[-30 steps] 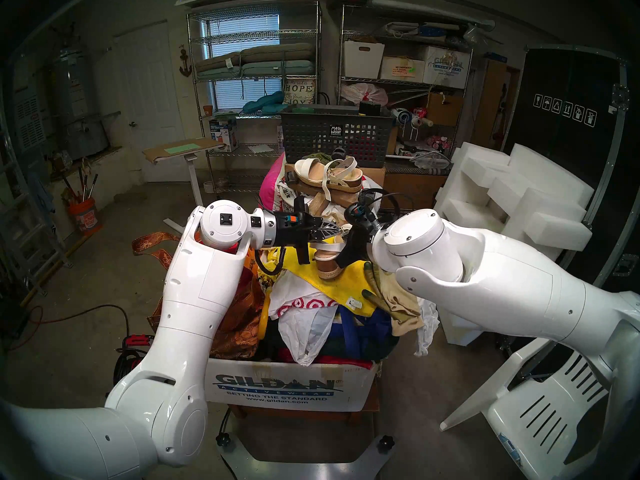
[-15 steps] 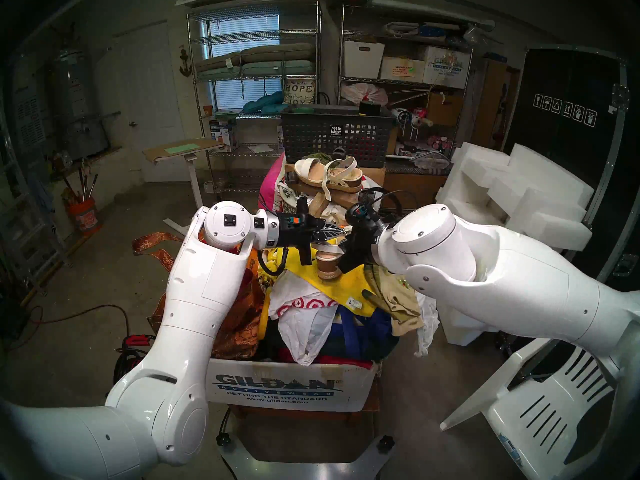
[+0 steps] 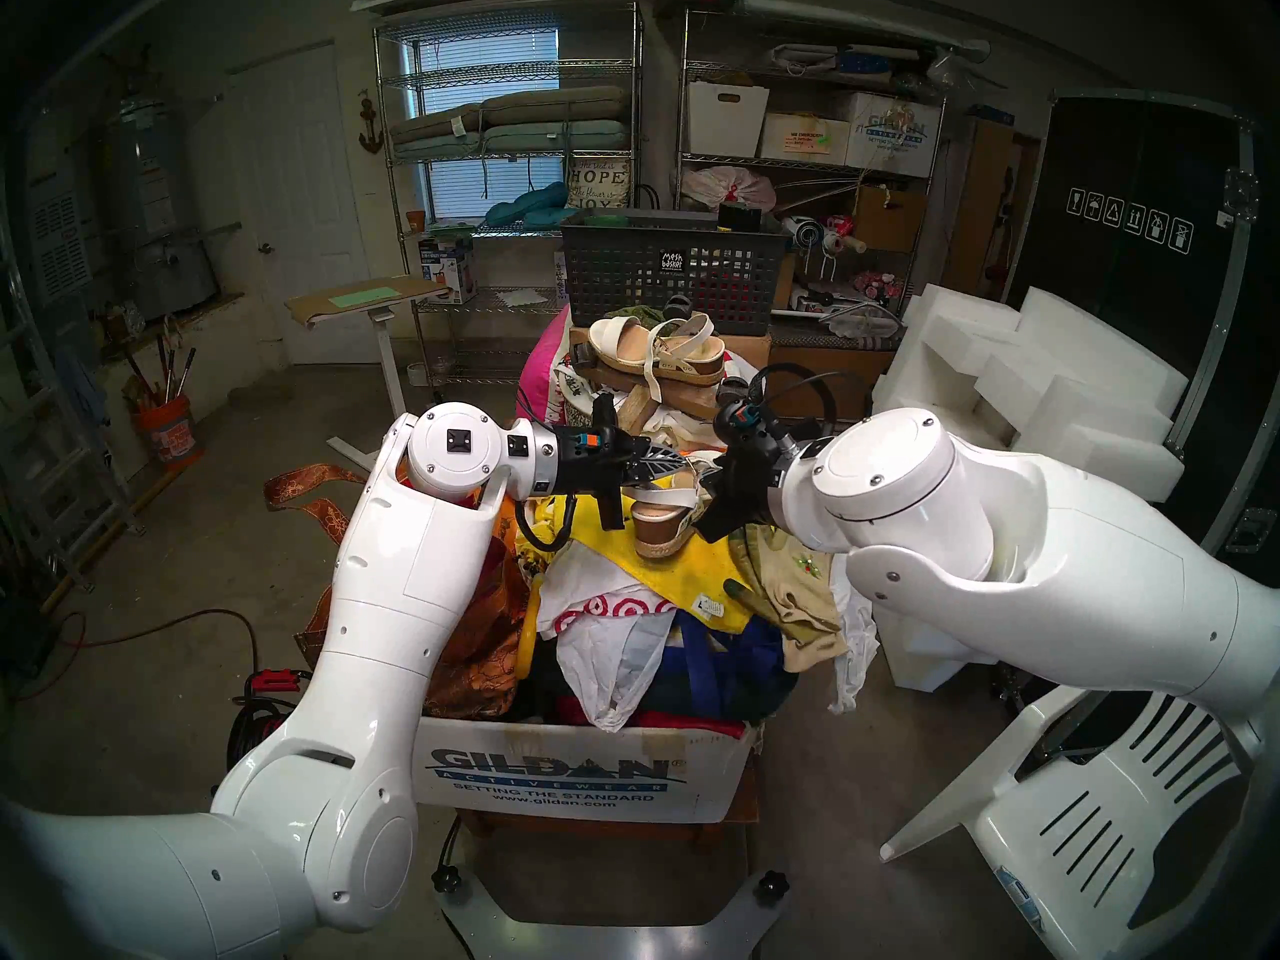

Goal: Unbuckle a shoe

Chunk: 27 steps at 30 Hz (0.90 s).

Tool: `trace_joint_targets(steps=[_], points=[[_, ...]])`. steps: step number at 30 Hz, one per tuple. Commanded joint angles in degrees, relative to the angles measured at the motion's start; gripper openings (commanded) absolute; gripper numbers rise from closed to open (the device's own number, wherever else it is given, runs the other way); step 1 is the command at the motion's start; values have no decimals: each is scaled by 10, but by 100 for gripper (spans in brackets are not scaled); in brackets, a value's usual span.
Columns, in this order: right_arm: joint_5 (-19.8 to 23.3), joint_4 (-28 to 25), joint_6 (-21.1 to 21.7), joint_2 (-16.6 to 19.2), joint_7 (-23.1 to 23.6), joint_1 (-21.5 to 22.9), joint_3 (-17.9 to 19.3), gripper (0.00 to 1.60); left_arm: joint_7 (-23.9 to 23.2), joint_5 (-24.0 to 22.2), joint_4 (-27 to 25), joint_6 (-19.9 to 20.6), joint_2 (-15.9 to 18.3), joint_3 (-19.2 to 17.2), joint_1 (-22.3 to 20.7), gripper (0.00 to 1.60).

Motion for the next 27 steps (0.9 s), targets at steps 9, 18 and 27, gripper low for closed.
trace_joint_targets(steps=[9,18,27], points=[[-19,45,-3,-32,9,7,-4,84,-3,-5,-9,-1,-1,-5,-10,0],[-26,58,-4,-41,24,7,-8,129,-4,-4,-8,-2,-1,-5,-13,0],[-42,74,25,-57,5,8,-16,80,-7,-4,-7,-2,-1,-8,-13,0]])
